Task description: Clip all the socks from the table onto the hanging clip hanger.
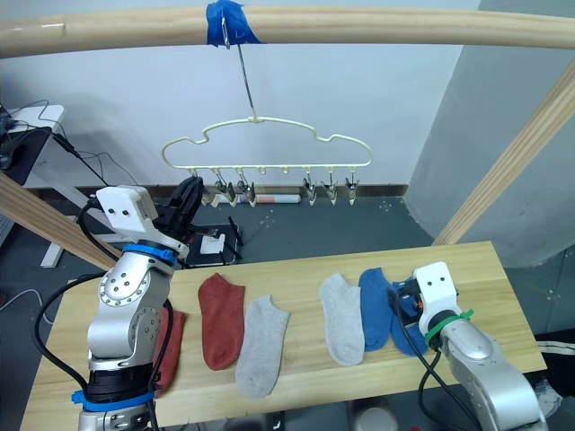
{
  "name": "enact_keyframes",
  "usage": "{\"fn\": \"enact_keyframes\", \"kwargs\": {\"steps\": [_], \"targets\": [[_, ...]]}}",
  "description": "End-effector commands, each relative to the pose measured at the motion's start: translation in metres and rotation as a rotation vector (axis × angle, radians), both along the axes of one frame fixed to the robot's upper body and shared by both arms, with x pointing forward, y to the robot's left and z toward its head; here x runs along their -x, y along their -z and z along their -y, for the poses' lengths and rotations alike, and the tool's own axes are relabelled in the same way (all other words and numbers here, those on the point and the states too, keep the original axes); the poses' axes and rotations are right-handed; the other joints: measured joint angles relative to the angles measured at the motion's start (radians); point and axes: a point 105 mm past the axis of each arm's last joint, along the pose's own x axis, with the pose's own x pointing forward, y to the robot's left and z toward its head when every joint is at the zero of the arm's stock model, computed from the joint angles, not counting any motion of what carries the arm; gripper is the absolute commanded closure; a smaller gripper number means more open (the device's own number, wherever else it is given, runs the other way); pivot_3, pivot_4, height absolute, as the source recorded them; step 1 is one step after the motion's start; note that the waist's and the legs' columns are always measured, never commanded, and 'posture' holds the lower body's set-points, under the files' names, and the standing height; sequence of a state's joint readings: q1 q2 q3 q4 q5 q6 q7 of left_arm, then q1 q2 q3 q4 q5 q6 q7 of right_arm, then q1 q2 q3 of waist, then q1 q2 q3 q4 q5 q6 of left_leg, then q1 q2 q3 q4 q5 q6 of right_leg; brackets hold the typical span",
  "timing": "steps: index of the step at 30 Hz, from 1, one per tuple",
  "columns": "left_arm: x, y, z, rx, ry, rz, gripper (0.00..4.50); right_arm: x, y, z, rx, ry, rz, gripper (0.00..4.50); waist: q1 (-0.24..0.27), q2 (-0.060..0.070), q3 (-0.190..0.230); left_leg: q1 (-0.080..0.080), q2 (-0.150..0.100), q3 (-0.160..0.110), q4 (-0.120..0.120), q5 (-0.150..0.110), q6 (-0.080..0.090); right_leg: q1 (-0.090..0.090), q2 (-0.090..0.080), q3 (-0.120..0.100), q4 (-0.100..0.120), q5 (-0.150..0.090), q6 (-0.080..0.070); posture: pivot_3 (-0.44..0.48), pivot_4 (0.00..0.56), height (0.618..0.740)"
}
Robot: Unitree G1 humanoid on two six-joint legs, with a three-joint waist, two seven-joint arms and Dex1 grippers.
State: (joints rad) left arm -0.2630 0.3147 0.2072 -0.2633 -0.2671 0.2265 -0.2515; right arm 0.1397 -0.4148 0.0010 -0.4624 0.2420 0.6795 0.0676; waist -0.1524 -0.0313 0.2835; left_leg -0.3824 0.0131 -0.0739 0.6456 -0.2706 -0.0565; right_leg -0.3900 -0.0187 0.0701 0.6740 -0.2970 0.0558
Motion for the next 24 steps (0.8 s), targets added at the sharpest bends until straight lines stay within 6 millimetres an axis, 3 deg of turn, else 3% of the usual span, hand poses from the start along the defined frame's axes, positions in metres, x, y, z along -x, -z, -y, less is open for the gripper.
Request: {"fn": "enact_keyframes", "kwargs": {"steps": [1,6,16,19,24], "targets": [[0.006,-0.011,-0.002,-0.012,-0.001,0.03,4.49,-0.008,0.009,0.025,0.042,0.116,0.029,0.0,0.002,0.002,0.005,0.0,0.0,0.0,0.0,0.0,0.0,0.0,0.0,0.001,0.0,0.0,0.0,-0.237,0.317,0.74],[0.006,-0.012,-0.002,-0.013,0.001,0.022,4.49,-0.019,0.035,0.041,-0.011,0.212,-0.032,0.0,0.002,0.004,0.012,0.0,0.0,0.001,0.0,0.0,0.0,0.0,0.0,0.001,0.0,0.001,-0.002,-0.224,0.323,0.74],[0.007,-0.012,-0.004,-0.012,0.007,0.015,4.49,-0.028,0.053,0.026,-0.141,0.196,-0.114,0.0,0.002,0.003,0.019,0.0,0.0,0.001,0.0,0.0,0.0,0.0,0.0,0.001,0.0,0.001,-0.002,-0.211,0.319,0.74],[0.008,-0.012,-0.003,-0.01,0.015,0.011,4.5,-0.027,0.057,0.025,-0.15,0.203,-0.136,0.59,0.003,0.003,0.019,0.0,0.0,0.0,0.0,0.0,0.0,0.0,0.0,0.001,0.0,0.001,-0.002,-0.208,0.318,0.74],[0.008,-0.012,-0.002,-0.009,0.023,0.008,4.5,-0.025,0.061,0.024,-0.159,0.21,-0.152,2.43,0.009,0.003,0.019,0.0,0.0,0.0,0.0,0.0,0.0,0.0,0.0,0.001,0.0,0.001,-0.002,-0.205,0.318,0.74]]}}
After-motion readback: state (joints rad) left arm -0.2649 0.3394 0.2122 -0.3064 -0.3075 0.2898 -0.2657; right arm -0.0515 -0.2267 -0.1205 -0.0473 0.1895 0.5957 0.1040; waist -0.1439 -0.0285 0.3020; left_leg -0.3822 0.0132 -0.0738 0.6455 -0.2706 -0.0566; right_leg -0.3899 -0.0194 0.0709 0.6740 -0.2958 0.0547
